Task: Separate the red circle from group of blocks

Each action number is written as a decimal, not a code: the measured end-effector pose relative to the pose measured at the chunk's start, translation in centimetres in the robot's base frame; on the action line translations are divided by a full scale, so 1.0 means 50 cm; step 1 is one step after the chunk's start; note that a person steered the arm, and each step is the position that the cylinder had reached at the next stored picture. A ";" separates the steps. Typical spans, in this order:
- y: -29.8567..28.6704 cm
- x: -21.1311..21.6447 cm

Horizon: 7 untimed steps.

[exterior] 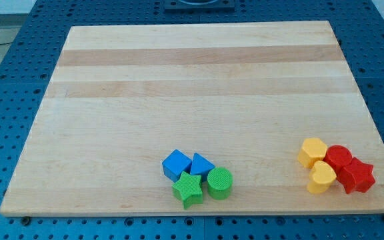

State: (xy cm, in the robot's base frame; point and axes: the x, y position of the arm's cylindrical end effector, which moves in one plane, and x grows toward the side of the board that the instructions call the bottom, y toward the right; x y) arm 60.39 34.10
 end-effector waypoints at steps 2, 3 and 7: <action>-0.188 -0.019; -0.269 -0.074; -0.314 -0.142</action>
State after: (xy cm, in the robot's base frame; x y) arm 53.32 18.38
